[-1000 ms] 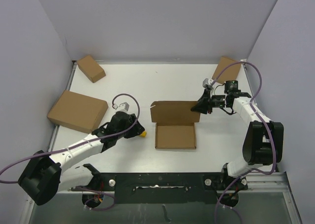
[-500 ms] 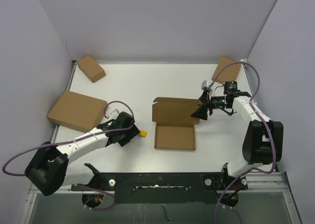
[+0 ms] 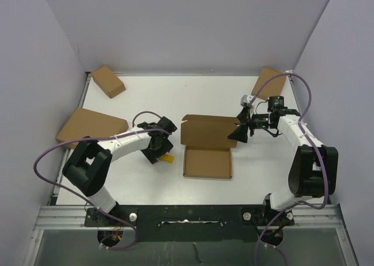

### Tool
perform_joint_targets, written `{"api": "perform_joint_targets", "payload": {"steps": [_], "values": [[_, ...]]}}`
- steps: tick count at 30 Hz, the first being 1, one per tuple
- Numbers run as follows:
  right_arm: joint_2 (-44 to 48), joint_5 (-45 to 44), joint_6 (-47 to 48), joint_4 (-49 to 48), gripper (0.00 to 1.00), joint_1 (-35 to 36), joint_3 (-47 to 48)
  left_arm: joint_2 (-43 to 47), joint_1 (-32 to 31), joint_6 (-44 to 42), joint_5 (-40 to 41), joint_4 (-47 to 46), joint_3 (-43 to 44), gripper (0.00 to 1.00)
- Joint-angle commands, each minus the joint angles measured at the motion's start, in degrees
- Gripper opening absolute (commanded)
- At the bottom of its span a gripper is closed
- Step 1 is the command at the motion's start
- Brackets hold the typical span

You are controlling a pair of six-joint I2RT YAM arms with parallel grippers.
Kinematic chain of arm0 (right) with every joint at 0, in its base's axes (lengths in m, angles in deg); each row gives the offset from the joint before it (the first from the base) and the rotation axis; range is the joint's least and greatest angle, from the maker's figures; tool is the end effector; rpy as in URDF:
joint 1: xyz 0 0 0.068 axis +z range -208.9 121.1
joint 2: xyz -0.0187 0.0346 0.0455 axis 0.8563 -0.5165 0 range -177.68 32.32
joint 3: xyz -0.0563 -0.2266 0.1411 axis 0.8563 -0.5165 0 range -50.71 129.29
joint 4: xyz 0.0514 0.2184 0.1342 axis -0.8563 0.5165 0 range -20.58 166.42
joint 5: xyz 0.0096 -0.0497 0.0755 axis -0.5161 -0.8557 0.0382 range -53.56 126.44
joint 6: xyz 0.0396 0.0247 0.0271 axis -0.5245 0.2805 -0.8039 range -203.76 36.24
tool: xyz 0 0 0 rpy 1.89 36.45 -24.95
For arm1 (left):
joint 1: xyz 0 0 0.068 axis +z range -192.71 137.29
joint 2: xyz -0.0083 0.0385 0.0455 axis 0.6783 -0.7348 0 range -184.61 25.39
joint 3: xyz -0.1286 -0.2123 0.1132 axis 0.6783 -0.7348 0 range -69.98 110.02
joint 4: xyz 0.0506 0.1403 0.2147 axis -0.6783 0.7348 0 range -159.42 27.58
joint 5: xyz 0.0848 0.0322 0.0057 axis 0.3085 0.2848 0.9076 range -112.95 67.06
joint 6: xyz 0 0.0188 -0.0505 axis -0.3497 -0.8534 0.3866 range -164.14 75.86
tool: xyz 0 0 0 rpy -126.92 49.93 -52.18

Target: Fold the paper box

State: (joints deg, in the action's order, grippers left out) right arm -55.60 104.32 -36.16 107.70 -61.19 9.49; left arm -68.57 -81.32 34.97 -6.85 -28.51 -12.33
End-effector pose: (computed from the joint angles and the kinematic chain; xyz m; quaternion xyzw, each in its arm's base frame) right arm 0.2917 0.0213 0.2366 -0.4197 0.7041 0.4225 0.3867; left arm 0.2368 -0.1765 0.1747 -0.3552 0.9178 -0.0224 0.1761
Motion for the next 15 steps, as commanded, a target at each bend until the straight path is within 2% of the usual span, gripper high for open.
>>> {"api": "perform_joint_targets", "payload": {"steps": [1, 6, 11, 15], "values": [[2.6, 1.2, 0.1, -0.3, 0.75, -0.4, 2.1, -4.0, 0.3, 2.2, 2.3, 7.1, 5.0, 0.60], [2.9, 1.5, 0.1, -0.2, 0.75, -0.7, 2.0, -7.5, 0.7, 1.5, 1.4, 7.0, 6.5, 0.55], [3.1, 1.9, 0.1, -0.1, 0.75, -1.0, 2.0, -9.3, 1.1, 0.9, 0.7, 7.7, 7.4, 0.32], [3.2, 2.1, 0.1, -0.1, 0.75, -1.0, 1.9, -8.3, 1.2, 0.5, 0.9, 7.7, 6.7, 0.25]]}}
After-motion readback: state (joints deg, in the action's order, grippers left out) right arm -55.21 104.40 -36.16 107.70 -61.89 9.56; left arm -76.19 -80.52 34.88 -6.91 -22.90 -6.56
